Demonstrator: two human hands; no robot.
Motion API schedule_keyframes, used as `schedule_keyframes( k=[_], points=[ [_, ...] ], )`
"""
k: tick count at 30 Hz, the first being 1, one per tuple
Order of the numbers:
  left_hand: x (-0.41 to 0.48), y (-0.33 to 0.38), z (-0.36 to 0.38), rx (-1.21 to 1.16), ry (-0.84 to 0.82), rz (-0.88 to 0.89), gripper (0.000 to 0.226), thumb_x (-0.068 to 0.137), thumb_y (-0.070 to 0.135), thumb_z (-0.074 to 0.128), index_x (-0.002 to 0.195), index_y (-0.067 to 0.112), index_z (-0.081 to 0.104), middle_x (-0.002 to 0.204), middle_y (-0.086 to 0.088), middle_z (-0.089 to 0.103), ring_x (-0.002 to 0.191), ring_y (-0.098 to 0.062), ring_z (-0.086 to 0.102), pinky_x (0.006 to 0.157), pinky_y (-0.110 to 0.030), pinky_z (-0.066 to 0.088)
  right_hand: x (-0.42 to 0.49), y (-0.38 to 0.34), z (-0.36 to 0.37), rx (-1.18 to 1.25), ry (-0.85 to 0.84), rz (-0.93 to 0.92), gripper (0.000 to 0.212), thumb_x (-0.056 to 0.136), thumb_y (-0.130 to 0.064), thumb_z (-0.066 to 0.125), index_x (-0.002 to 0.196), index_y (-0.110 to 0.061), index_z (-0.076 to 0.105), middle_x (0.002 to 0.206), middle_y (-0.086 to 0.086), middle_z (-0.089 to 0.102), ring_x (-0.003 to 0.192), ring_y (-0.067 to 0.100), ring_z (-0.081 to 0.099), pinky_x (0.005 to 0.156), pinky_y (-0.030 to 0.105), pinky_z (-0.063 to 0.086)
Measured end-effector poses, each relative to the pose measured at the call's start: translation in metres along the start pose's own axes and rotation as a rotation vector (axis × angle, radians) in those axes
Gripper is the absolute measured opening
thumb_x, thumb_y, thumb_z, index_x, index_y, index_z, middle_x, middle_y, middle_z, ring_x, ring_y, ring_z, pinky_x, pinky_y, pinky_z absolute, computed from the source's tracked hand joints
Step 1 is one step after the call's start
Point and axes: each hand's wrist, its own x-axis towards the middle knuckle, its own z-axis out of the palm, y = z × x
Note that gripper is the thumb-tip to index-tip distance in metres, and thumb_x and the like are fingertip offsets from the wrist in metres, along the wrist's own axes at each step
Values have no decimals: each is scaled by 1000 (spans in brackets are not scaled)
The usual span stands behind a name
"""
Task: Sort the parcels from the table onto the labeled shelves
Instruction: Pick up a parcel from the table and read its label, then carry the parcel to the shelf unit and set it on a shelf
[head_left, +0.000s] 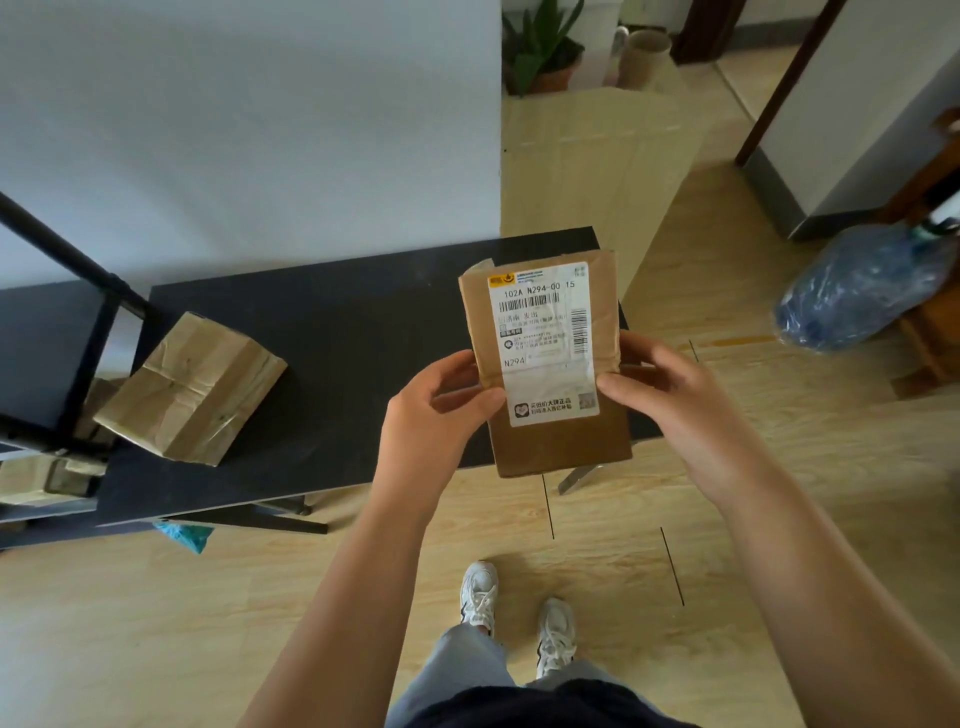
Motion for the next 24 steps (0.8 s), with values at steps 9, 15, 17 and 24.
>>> schedule_keyframes(
  k=[9, 15, 17, 24],
  points=[
    [-8, 28, -7, 26, 19, 105, 40, 83, 23, 77, 118, 37, 64, 102, 21, 73, 89, 10, 67, 58, -2, 49, -5, -10, -6, 94, 8, -106, 43, 82, -20, 76, 119, -36, 63, 118, -12, 73, 114, 9, 65, 102, 46, 48],
    [-15, 29, -2, 25, 18, 97, 37, 83, 23, 77, 114, 37, 66, 97, 22, 73, 83, 16, 66, 57, -1, 47, -10, -10, -13, 83, -1, -110, 42, 83, -22, 75, 121, -37, 63, 117, -13, 73, 114, 8, 66, 103, 45, 48],
    [-18, 30, 1, 8, 24, 83, 34, 83, 24, 76, 113, 37, 66, 95, 21, 74, 83, 16, 66, 56, -1, 48, -12, -9, -15, 74, -11, -101, 40, 84, -23, 74, 121, -36, 63, 115, -12, 74, 111, 8, 67, 102, 44, 48],
    [-37, 18, 10, -71, 92, 1, 27, 87, 27, 72, 113, 32, 69, 96, 15, 76, 89, 0, 71, 65, -11, 52, -19, -2, -15, 9, -54, -53, 41, 80, -45, 74, 119, -35, 67, 111, -13, 75, 108, 10, 68, 101, 44, 49]
  ],
)
